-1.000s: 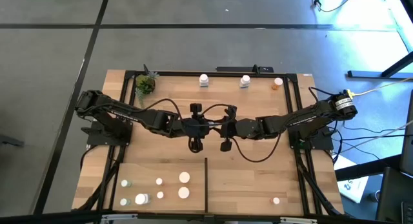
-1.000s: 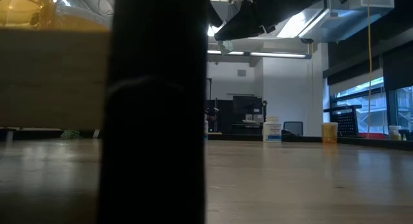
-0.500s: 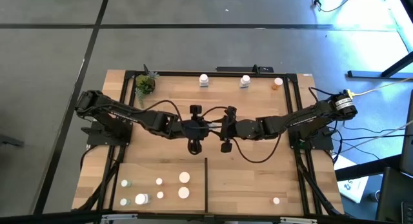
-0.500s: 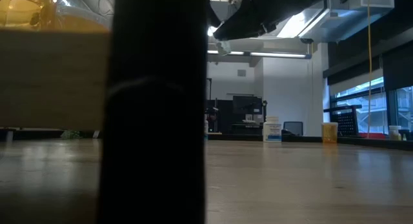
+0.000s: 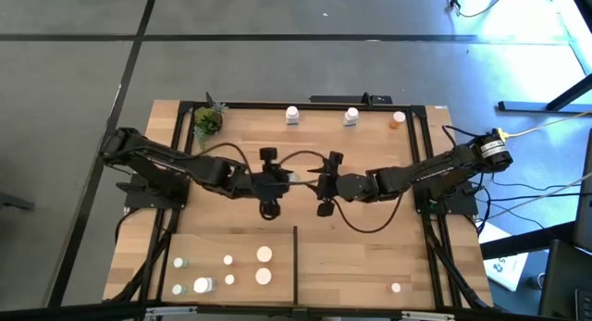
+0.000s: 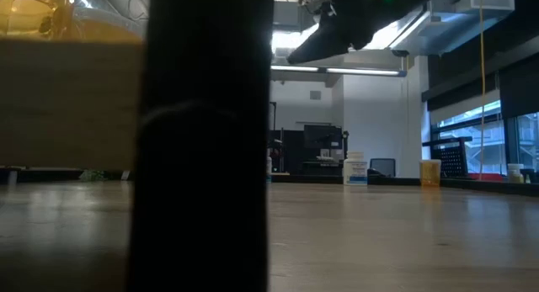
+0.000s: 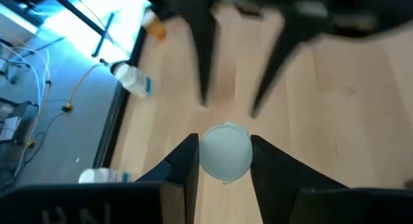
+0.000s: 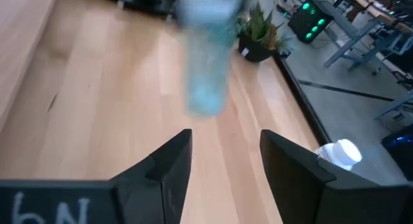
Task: Pick and place medicine bottles onto shelf by color
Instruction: Put the green pill bottle on the shelf aligned with the other green pill bottle
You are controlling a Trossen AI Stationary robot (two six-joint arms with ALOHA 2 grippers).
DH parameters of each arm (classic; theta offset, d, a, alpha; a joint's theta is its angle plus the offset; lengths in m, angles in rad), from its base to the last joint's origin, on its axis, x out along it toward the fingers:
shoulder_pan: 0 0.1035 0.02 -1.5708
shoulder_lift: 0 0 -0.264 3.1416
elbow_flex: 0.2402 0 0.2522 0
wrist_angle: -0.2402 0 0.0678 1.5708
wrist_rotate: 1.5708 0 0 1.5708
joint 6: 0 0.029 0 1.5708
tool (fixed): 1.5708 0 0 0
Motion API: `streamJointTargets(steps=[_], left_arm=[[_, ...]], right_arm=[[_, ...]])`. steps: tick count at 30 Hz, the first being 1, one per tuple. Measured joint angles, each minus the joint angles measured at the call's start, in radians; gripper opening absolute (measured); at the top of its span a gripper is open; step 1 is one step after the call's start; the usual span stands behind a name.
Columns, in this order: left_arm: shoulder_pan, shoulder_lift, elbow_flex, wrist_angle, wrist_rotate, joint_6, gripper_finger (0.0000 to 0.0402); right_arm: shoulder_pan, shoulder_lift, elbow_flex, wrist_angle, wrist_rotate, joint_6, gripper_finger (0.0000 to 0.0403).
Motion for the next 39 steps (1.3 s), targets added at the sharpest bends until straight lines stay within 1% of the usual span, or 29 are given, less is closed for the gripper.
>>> streamJointTargets(steps=[5, 7, 9, 11, 13, 15, 16, 20, 29, 32, 35, 37, 39], left_arm=[[-0.029, -0.066, 0.002, -0.11, 0.003, -0.074, 0.0102], [-0.057, -0.098, -0.004, -0.208, 0.007, -0.13, 0.0102], [-0.079, -0.122, 0.004, -0.232, 0.011, -0.19, 0.0102], [-0.114, -0.146, -0.001, -0.337, 0.009, -0.264, 0.0102], [-0.142, -0.162, 0.0, -0.359, 0.01, -0.323, 0.0102], [-0.177, -0.183, 0.0, -0.429, 0.007, -0.381, 0.0102], [-0.189, -0.192, 0.0, -0.429, 0.008, -0.402, 0.0102], [-0.249, -0.21, 0.0, -0.518, 0.019, -0.507, 0.0102], [-0.391, -0.223, 0.0, -0.755, 0.147, -0.819, 0.0102], [-0.43, -0.223, 0.0, -0.805, 0.181, -0.923, 0.0102], [-0.477, -0.223, 0.0, -0.841, 0.197, -1.036, 0.0102], [-0.518, -0.223, 0.0, -0.862, 0.197, -1.094, 0.0102], [-0.556, -0.223, 0.0, -0.872, 0.197, -1.145, 0.0102]], right_arm=[[0.02, 0.0, -0.001, -0.022, -0.001, 0.003, 0.0184], [0.033, 0.0, -0.001, -0.027, -0.001, 0.002, 0.0184], [0.045, -0.001, -0.001, -0.037, -0.004, 0.002, 0.0184], [0.056, -0.004, 0.0, -0.037, -0.005, 0.002, 0.0184], [0.065, -0.008, -0.001, -0.042, 0.0, 0.002, 0.0184], [0.072, -0.011, 0.0, -0.037, 0.003, 0.004, 0.0184], [0.075, -0.013, 0.0, -0.038, 0.003, 0.004, 0.0184], [0.087, -0.02, 0.0, -0.035, -0.004, 0.007, 0.0184], [0.119, -0.023, 0.0, -0.028, -0.01, 0.003, 0.0184], [0.124, -0.023, 0.0, -0.02, -0.061, -0.002, 0.0184], [0.124, -0.023, 0.029, -0.026, -0.143, 0.002, 0.0184], [0.12, -0.023, 0.076, -0.054, -0.19, -0.001, 0.0184], [0.111, -0.023, 0.143, -0.127, -0.219, 0.007, 0.0184]])
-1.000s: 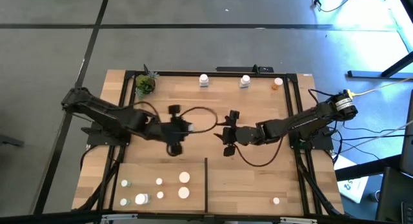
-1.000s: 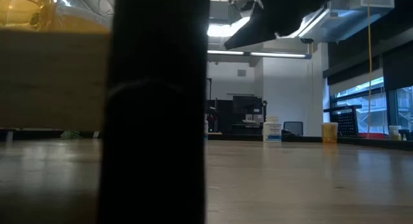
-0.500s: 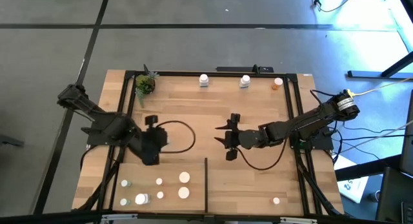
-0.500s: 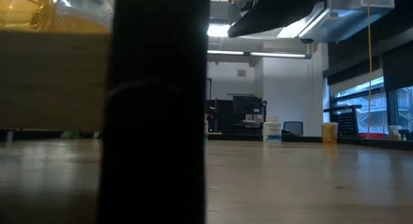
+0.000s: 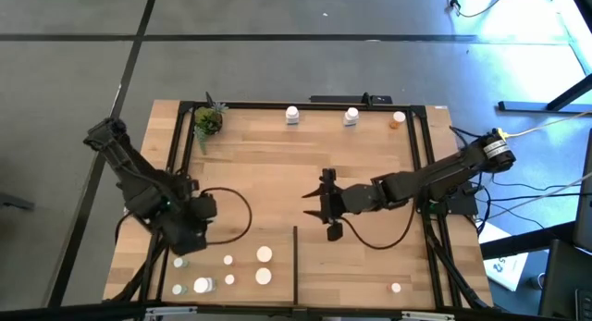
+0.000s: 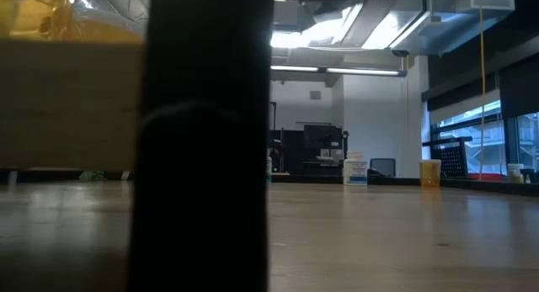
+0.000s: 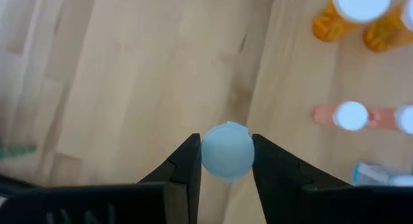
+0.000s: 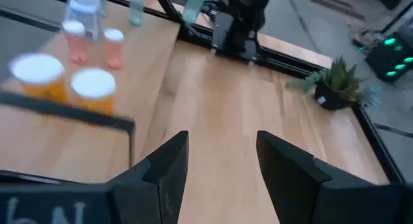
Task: Pick and place medicine bottles onto shelf by color
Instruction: Put the green pill bottle on the shelf aligned with the other green pill bottle
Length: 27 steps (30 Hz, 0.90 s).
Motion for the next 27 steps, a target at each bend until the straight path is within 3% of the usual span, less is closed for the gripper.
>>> streamJointTargets(steps=[6, 11, 19, 27], left_arm=[[-0.088, 0.0, 0.0, -0.049, -0.006, -0.176, 0.0102], [-0.164, 0.0, 0.0, -0.1, -0.006, -0.31, 0.0102], [-0.273, 0.001, -0.043, -0.103, -0.006, -0.496, 0.0102], [-0.353, 0.001, -0.097, -0.094, 0.02, -0.667, 0.0102]], right_arm=[[-0.025, 0.014, 0.238, -0.313, -0.079, 0.019, 0.0184], [-0.027, 0.059, 0.406, -0.458, -0.121, 0.022, 0.0184], [-0.034, 0.23, 0.678, -0.715, -0.133, 0.049, 0.0184], [-0.068, 0.39, 0.904, -0.868, -0.238, 0.074, 0.0184]])
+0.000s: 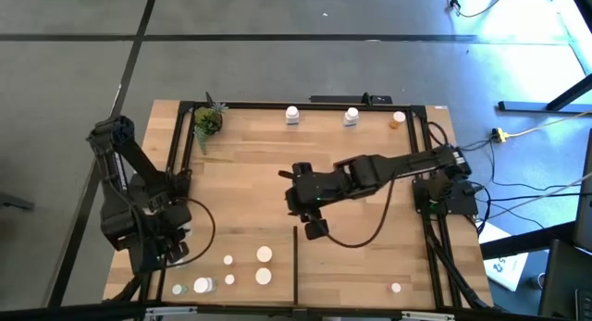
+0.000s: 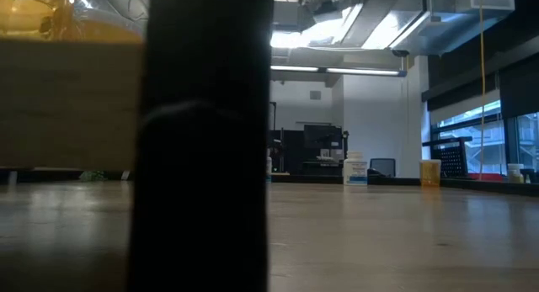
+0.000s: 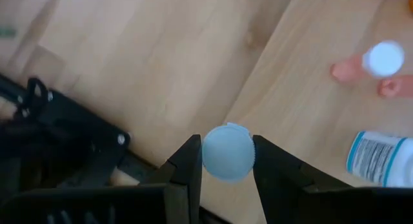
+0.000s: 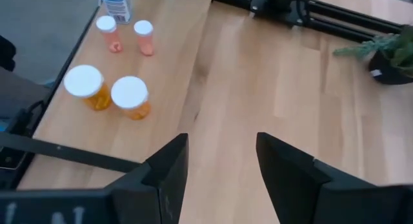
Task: Pick and place medicine bottles onto shelf by color
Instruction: Put the green pill bottle on the shelf aligned with the other green pill bottle
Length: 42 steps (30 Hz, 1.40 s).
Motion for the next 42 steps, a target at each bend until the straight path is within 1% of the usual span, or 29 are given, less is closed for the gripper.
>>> streamJointTargets(steps=[3, 7, 12, 20, 26, 35, 42], left_arm=[[-0.024, 0.0, -0.031, 0.031, 0.02, -0.037, 0.0102], [-0.044, 0.0, -0.057, 0.081, 0.029, -0.042, 0.0102], [-0.059, 0.0, -0.076, 0.099, 0.03, -0.044, 0.0102], [-0.059, 0.0, -0.191, 0.224, 0.033, -0.038, 0.0102], [-0.058, 0.0, -0.26, 0.293, 0.108, -0.037, 0.0102], [-0.058, -0.003, -0.268, 0.305, 0.108, -0.034, 0.0102], [-0.058, 0.002, -0.251, 0.277, 0.104, -0.009, 0.0102]], right_arm=[[-0.005, 0.022, 0.019, -0.006, -0.004, -0.001, 0.0184], [-0.011, 0.025, 0.019, -0.008, -0.003, 0.0, 0.0184], [-0.01, 0.025, 0.018, -0.008, -0.002, -0.003, 0.0184], [-0.01, 0.025, 0.017, -0.006, -0.003, -0.003, 0.0184], [-0.01, 0.025, 0.017, -0.006, -0.003, -0.003, 0.0184], [-0.01, 0.025, 0.017, 0.002, -0.001, -0.03, 0.0184], [-0.01, 0.025, 0.017, 0.003, -0.001, -0.03, 0.0184]])
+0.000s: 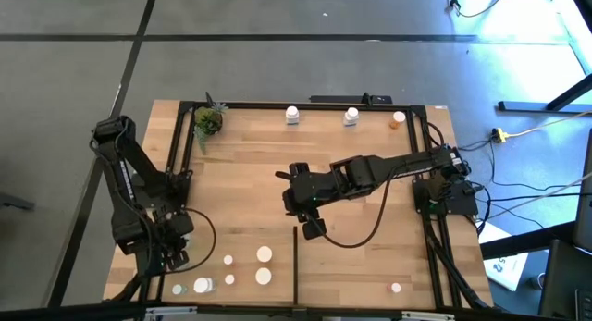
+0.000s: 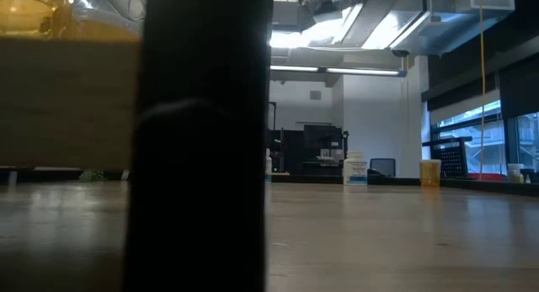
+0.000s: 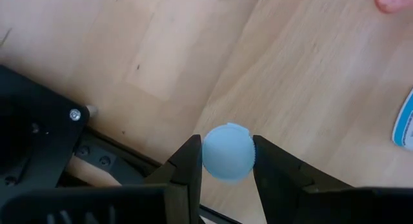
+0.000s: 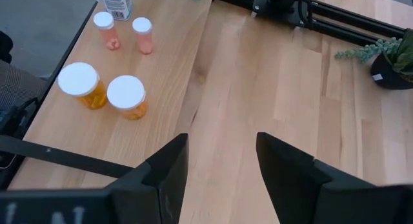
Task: Pick and place medicine bottles onto shelf by color
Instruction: Put the green pill bottle on the shelf aligned with the other green pill bottle
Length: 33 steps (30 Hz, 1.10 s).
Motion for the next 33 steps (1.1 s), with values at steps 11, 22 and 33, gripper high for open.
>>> streamJointTargets(steps=[11, 22, 33], left_arm=[[0.0, 0.0, 0.0, -0.043, -0.044, 0.001, 0.0102], [0.0, -0.001, 0.002, -0.03, -0.037, 0.001, 0.0102], [0.0, 0.023, 0.004, -0.03, -0.019, 0.003, 0.0102]], right_arm=[[0.0, 0.0, 0.0, 0.0, 0.0, 0.0, 0.0184], [0.0, 0.0, -0.001, -0.001, 0.0, -0.004, 0.0184], [0.0, 0.0, -0.001, -0.001, 0.0, 0.002, 0.0184]])
